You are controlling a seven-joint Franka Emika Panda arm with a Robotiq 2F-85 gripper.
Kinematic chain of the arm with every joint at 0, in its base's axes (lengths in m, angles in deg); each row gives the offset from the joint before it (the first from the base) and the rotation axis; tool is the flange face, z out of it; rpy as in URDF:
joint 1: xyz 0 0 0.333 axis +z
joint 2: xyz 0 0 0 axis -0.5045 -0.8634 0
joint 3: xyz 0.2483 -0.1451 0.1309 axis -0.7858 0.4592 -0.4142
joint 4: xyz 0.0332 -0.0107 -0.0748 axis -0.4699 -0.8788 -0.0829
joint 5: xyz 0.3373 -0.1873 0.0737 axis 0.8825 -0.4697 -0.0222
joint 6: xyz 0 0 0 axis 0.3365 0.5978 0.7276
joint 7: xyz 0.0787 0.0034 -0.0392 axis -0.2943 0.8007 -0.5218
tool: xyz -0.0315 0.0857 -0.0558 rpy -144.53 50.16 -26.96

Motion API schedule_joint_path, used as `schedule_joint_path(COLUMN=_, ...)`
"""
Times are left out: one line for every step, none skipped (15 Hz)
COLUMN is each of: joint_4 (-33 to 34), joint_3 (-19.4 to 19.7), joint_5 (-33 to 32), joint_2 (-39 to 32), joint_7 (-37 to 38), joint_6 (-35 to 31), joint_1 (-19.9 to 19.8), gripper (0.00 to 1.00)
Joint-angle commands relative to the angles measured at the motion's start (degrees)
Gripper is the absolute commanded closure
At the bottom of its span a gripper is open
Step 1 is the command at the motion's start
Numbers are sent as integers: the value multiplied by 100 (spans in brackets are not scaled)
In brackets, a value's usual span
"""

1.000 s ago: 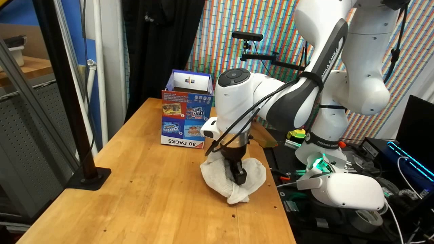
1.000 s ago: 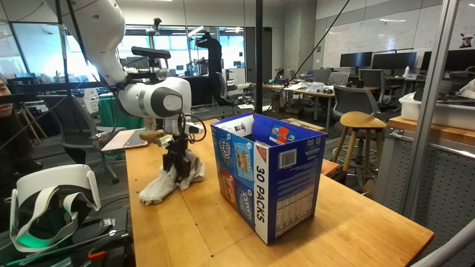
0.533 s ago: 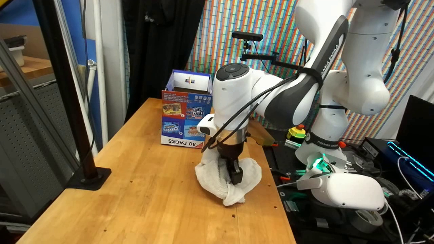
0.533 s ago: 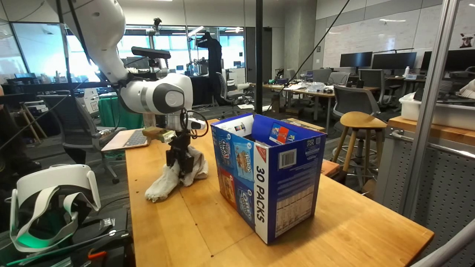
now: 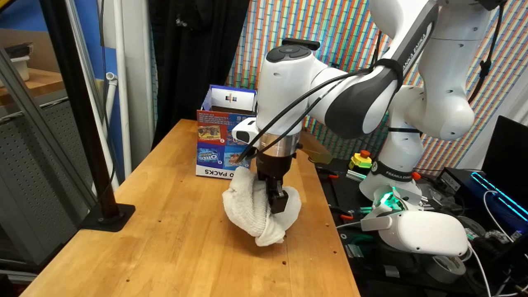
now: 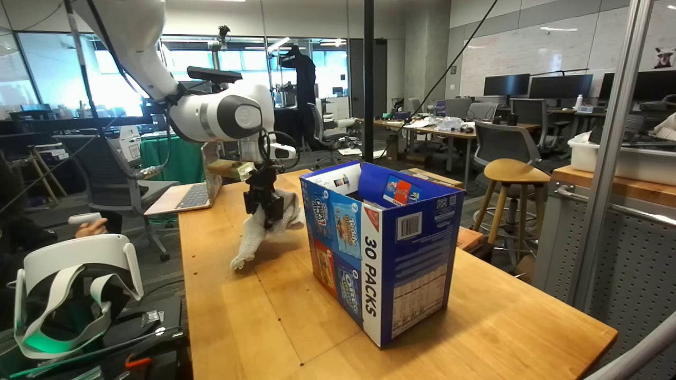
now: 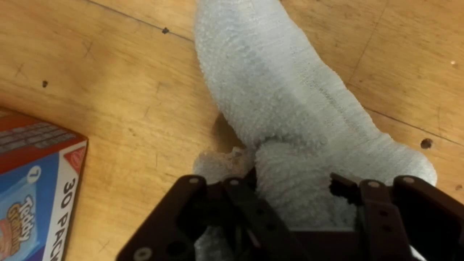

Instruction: Pick up the avocado and wrap it on the cloth, then pick up the cloth and put it in the box

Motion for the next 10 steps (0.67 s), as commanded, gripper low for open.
schedule_joint_path(joint_4=200, joint_3=-10, joint_5=-203, joint_2=385, joint_7=151, joint_6=225, joint_1=87, gripper=92)
schedule_joint_path(joint_4=261, joint_3=-30, joint_5=-228, joint_2=460, joint_7=165, joint_6=261, joint_1=98, gripper=92)
schedule_joint_path(joint_4=319, joint_3=-46, joint_5=-266, joint_2=516, joint_7=185, joint_6=285, joint_1=105, gripper=92)
schedule_joint_path(joint_4=382, joint_3=-62, joint_5=-334, joint_2=585, joint_7=214, joint_6=333, joint_1=111, gripper=92)
schedule_joint_path(joint_4=451, joint_3=-78, joint_5=-417, joint_2=665, joint_7=245, joint_6=413, joint_1=115, gripper=92)
schedule_joint_path(joint_4=526, joint_3=-93, joint_5=-493, joint_2=734, joint_7=279, joint_6=483, joint_1=116, gripper=92)
schedule_joint_path(joint_4=613, joint_3=-106, joint_5=-564, joint_2=826, joint_7=299, joint_6=574, joint_1=108, gripper=92)
schedule_joint_path(joint_4=700, joint_3=-115, joint_5=-653, joint_2=903, joint_7=326, joint_6=647, joint_1=95, gripper=92)
schedule_joint_path(joint_4=819, joint_3=-116, joint_5=-739, joint_2=985, joint_7=353, joint_6=733, joint_1=70, gripper=92)
schedule_joint_path(joint_4=944, joint_3=-116, joint_5=-818, joint_2=1063, joint_7=367, joint_6=823, joint_1=47, gripper=92)
